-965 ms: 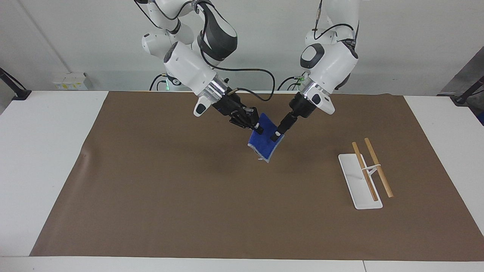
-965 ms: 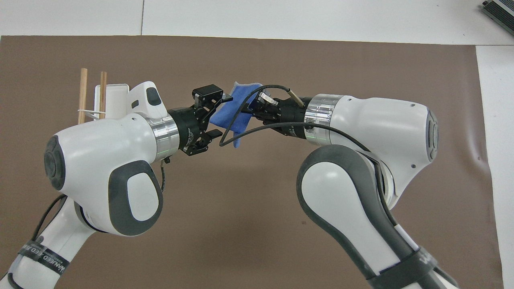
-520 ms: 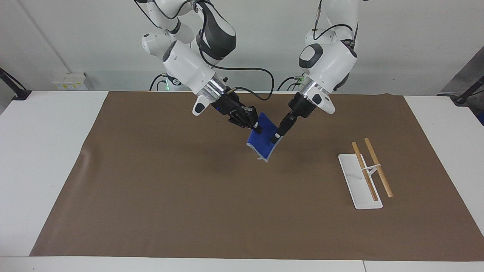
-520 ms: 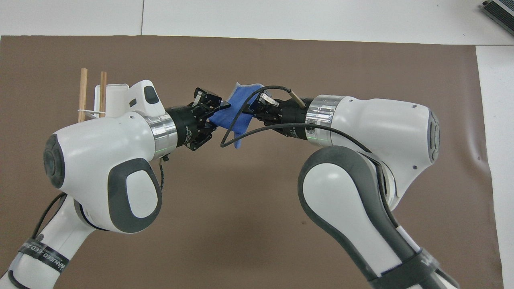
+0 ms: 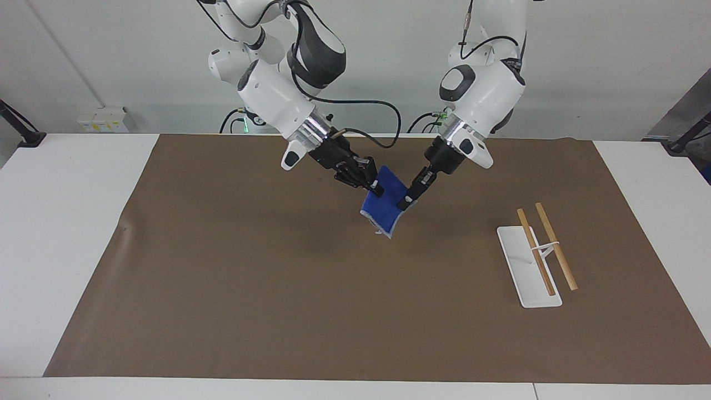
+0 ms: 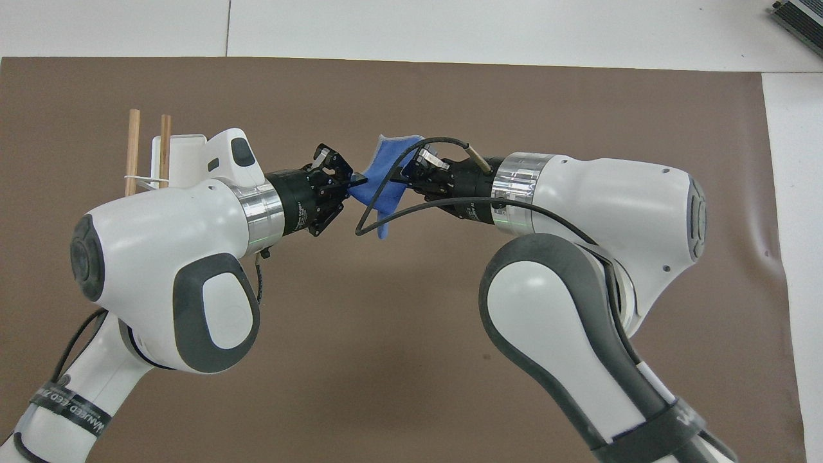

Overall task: Right arm passes towel to left arm to hang
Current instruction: 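Close the left gripper on the towel held by the right gripper, then carry the towel to the rack with the left gripper while the right gripper withdraws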

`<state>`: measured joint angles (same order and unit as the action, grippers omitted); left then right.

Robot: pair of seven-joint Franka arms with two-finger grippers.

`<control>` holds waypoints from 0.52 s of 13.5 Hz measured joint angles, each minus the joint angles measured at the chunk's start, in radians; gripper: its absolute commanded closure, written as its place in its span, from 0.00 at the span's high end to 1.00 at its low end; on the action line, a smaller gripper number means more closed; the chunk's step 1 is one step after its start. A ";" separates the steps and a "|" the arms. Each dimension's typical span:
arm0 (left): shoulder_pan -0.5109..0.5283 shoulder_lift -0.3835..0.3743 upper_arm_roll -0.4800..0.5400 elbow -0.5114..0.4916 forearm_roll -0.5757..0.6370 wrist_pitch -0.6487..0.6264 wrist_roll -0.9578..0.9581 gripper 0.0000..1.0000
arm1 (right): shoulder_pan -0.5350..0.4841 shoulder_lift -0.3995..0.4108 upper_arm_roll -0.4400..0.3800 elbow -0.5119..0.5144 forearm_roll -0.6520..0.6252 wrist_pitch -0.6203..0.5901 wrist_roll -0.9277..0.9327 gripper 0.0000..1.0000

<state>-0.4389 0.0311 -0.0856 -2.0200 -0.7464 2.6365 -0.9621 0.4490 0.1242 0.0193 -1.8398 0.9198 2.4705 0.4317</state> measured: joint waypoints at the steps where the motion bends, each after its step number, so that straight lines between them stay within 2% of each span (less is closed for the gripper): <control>1: 0.000 0.000 0.000 0.000 0.000 0.000 0.000 0.00 | 0.000 -0.001 0.000 -0.002 0.000 0.000 0.000 0.11; 3: 0.000 0.001 0.000 0.000 0.000 0.000 0.018 0.00 | -0.003 -0.008 -0.002 -0.014 0.000 0.000 0.001 0.52; 4: 0.000 0.001 0.000 0.000 0.000 0.000 0.035 0.00 | -0.009 -0.014 -0.003 -0.026 0.000 0.000 0.001 0.65; 7: 0.004 0.002 0.009 -0.001 0.000 0.000 0.059 0.00 | -0.056 -0.050 -0.006 -0.086 -0.043 -0.001 0.001 0.90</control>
<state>-0.4345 0.0336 -0.0768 -2.0206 -0.7463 2.6367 -0.9028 0.3932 0.0744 0.0138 -1.9263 0.8766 2.4693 0.4331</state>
